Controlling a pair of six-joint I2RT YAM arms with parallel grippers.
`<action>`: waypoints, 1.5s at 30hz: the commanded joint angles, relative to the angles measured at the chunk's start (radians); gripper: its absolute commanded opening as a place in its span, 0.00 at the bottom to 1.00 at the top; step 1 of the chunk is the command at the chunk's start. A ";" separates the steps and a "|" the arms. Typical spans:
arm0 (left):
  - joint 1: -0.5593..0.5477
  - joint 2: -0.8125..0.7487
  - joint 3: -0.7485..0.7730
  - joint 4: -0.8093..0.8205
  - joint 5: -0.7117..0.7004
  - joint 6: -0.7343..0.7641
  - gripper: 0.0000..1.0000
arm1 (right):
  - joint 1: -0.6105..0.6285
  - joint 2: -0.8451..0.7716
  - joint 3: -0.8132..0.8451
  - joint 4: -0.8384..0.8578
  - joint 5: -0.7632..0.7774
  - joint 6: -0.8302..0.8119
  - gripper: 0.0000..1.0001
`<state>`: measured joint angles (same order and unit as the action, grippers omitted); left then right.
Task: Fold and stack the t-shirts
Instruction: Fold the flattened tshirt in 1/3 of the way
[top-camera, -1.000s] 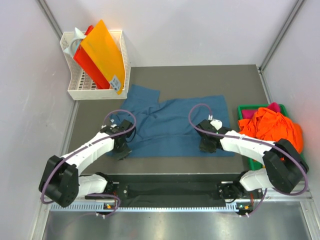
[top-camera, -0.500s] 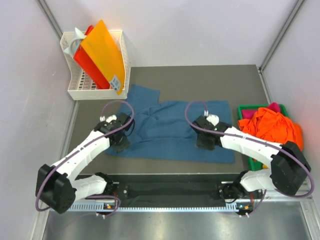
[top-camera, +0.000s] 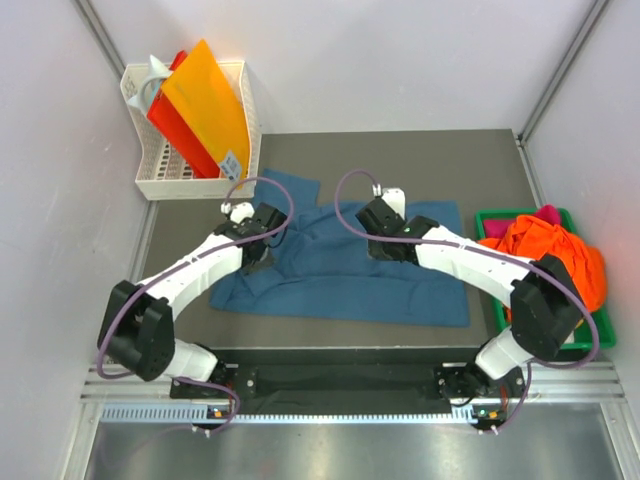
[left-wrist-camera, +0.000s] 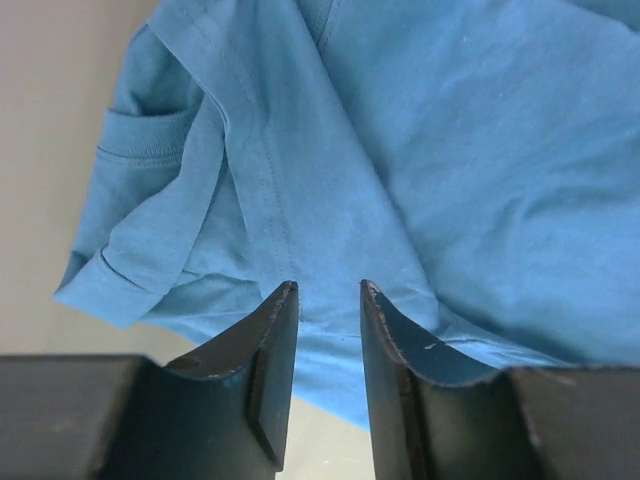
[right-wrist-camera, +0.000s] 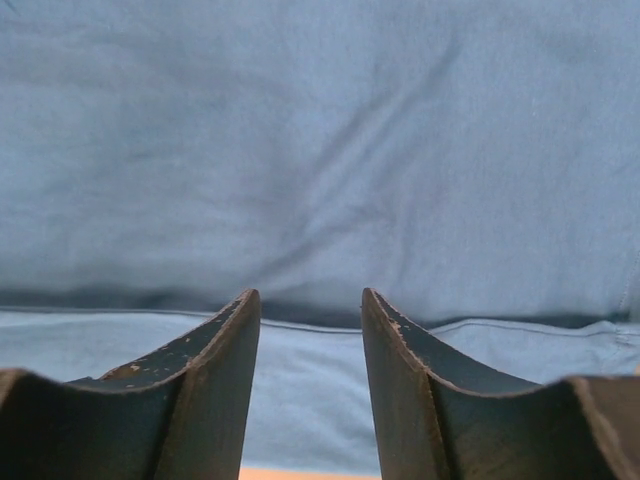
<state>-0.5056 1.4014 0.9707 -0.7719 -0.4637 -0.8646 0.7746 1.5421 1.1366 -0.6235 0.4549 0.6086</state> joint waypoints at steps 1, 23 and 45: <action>-0.004 -0.054 0.011 -0.010 0.023 -0.010 0.35 | -0.001 -0.052 -0.076 0.050 0.008 0.002 0.44; -0.002 -0.090 -0.112 -0.001 -0.101 -0.077 0.46 | 0.029 -0.111 -0.262 0.159 -0.027 0.126 0.38; 0.004 0.018 -0.257 0.207 -0.020 -0.125 0.29 | 0.032 -0.105 -0.247 0.145 -0.005 0.060 0.38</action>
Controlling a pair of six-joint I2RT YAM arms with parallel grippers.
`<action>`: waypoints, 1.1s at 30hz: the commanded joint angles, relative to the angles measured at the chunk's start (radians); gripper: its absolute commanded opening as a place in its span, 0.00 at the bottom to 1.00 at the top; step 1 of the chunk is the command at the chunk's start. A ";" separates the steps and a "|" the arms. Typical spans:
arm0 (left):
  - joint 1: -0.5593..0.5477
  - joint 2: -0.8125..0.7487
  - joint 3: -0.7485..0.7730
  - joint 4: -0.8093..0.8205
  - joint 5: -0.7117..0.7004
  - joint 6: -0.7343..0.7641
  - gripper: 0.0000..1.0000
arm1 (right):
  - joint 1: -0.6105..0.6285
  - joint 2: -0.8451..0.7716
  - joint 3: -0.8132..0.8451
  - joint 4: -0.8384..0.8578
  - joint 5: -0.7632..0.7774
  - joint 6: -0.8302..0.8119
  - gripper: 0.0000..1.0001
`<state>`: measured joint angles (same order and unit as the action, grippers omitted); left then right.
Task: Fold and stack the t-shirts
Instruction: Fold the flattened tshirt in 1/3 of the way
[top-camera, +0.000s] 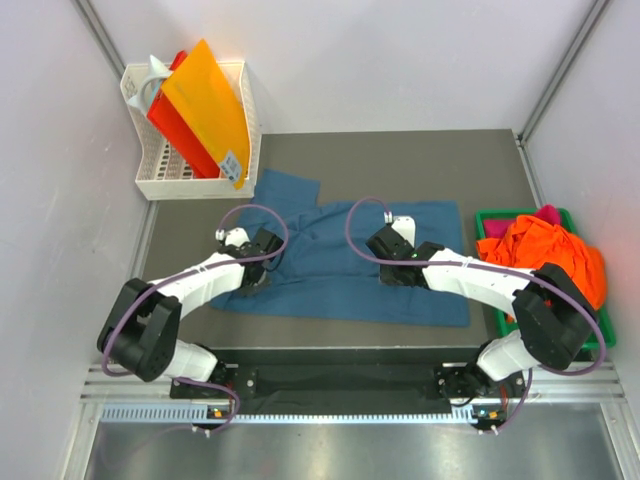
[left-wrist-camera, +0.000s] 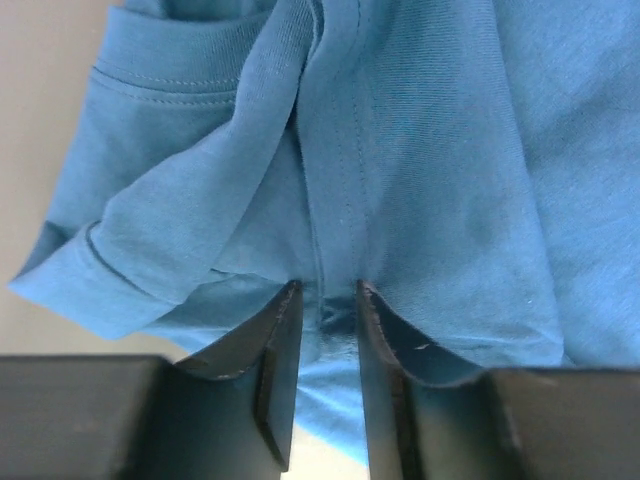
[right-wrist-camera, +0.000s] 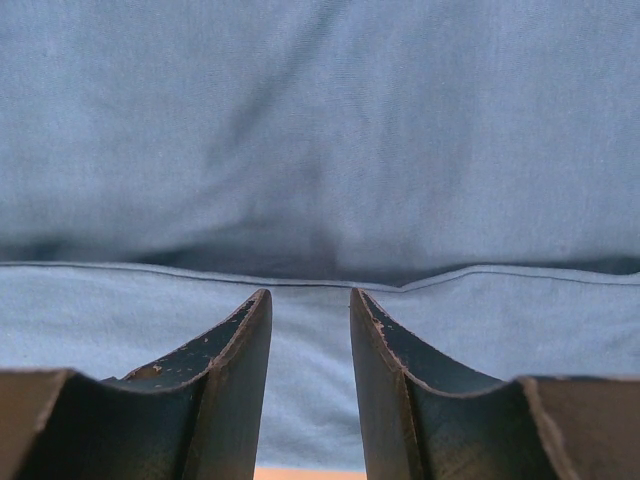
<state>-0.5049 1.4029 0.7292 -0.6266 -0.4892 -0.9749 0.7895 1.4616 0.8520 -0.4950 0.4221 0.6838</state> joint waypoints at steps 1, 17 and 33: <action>0.005 0.022 -0.017 0.065 0.006 -0.015 0.26 | 0.016 -0.024 0.038 0.016 0.027 -0.016 0.38; 0.003 -0.028 0.119 -0.007 -0.032 0.024 0.00 | 0.016 -0.004 0.038 0.032 0.015 -0.018 0.37; 0.002 0.240 0.335 0.108 -0.006 0.105 0.00 | 0.016 -0.003 0.024 0.029 0.012 -0.010 0.36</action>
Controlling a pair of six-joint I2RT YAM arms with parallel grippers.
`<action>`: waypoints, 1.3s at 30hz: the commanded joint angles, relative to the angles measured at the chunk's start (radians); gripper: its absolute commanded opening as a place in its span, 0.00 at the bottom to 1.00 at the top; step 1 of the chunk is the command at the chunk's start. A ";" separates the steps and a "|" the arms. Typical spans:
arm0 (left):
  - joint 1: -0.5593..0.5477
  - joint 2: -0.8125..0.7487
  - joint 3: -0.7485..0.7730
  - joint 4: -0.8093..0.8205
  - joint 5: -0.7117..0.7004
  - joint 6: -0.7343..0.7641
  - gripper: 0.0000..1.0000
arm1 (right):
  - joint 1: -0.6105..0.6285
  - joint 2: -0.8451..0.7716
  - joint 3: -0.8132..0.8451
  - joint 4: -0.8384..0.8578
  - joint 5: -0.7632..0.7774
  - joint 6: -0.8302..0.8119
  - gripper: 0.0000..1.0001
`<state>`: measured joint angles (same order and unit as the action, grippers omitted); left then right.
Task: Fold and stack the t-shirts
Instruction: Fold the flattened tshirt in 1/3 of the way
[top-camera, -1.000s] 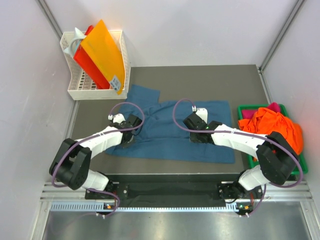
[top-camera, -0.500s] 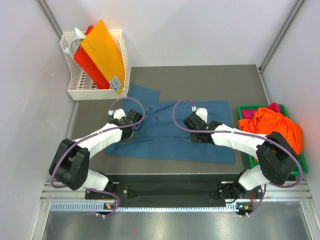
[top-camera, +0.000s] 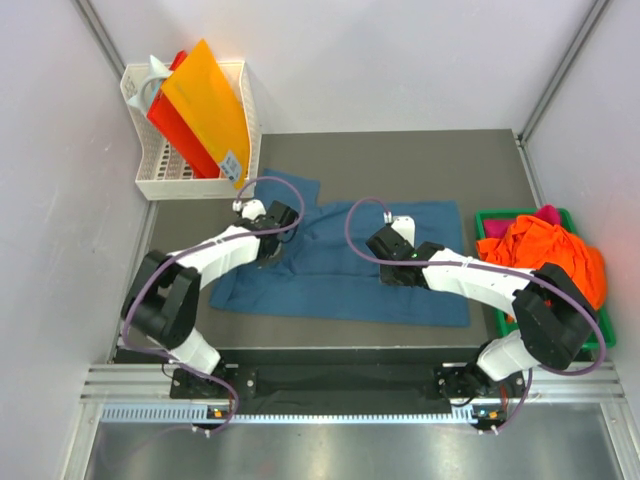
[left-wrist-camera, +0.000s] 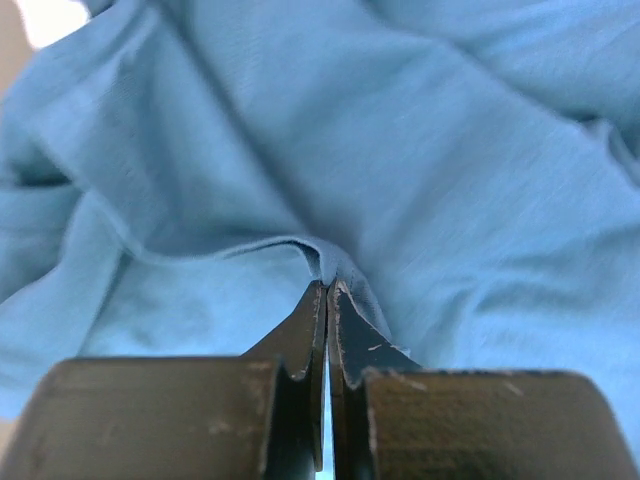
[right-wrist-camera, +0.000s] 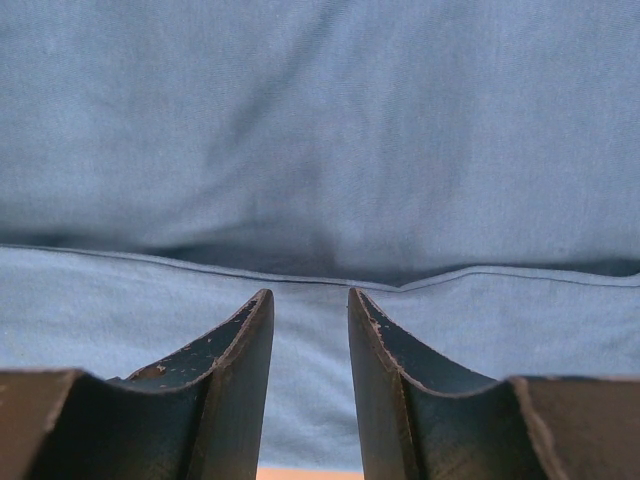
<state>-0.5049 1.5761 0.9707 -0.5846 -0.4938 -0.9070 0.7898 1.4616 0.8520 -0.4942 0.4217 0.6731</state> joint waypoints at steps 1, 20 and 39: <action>-0.001 0.099 0.109 0.071 0.000 0.042 0.00 | 0.015 -0.004 0.019 0.028 0.012 0.003 0.36; -0.041 0.358 0.330 0.100 0.000 0.123 0.00 | 0.015 -0.007 -0.013 0.019 0.011 0.033 0.36; -0.073 0.050 0.321 0.048 -0.186 0.169 0.80 | 0.015 -0.012 0.010 0.039 0.019 0.037 0.37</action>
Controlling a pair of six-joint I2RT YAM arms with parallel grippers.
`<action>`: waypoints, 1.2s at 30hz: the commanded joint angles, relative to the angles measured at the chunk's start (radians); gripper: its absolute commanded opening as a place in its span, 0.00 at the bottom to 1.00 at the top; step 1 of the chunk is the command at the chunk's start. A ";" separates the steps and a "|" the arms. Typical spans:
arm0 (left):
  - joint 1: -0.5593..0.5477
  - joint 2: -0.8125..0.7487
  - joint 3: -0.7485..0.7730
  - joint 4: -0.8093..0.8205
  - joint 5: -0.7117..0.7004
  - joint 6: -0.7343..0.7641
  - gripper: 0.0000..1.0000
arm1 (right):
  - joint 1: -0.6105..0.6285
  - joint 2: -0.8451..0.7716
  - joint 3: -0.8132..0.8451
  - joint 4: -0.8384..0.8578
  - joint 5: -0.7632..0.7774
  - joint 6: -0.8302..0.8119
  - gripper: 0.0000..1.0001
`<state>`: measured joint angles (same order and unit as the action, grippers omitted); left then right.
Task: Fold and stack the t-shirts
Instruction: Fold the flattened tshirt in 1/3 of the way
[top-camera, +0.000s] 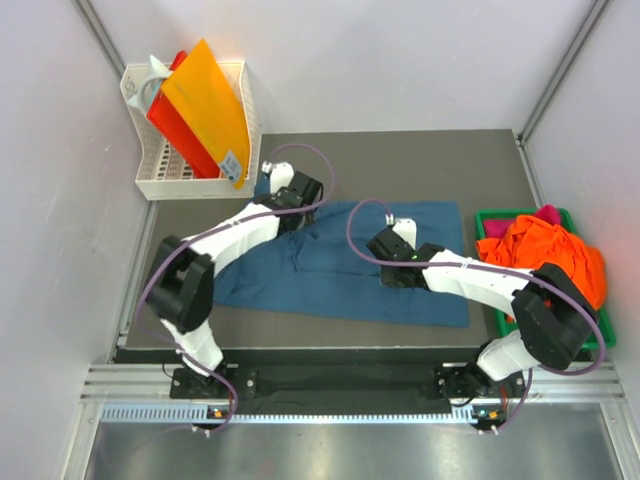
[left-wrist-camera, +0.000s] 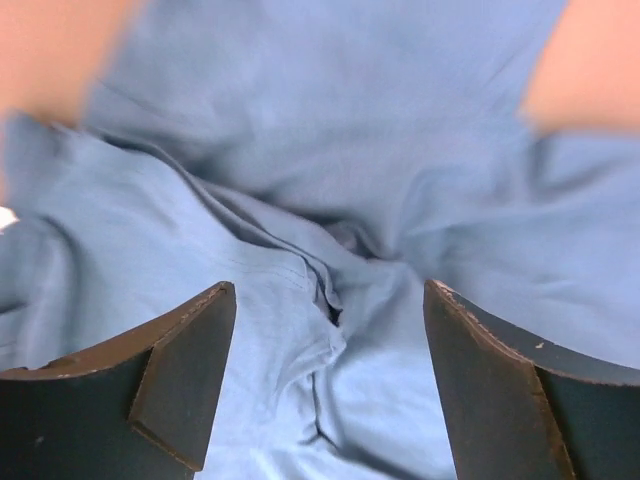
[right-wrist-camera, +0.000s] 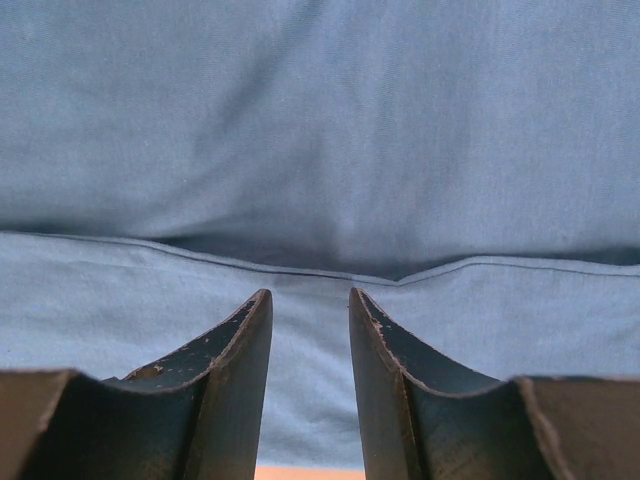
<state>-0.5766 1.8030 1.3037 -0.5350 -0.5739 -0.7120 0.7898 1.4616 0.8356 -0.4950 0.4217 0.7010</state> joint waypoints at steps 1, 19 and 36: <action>0.001 -0.197 -0.049 -0.013 -0.124 -0.053 0.79 | 0.015 -0.010 0.025 0.041 0.019 0.009 0.37; 0.288 -0.099 -0.241 -0.166 0.029 -0.313 0.25 | 0.014 -0.046 -0.010 0.041 0.019 0.009 0.36; 0.411 -0.008 -0.348 -0.126 0.117 -0.316 0.29 | 0.009 -0.046 0.011 0.012 0.046 0.012 0.38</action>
<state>-0.2241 1.7351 1.0462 -0.6720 -0.4896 -1.0084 0.7898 1.4536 0.8288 -0.4862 0.4370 0.7033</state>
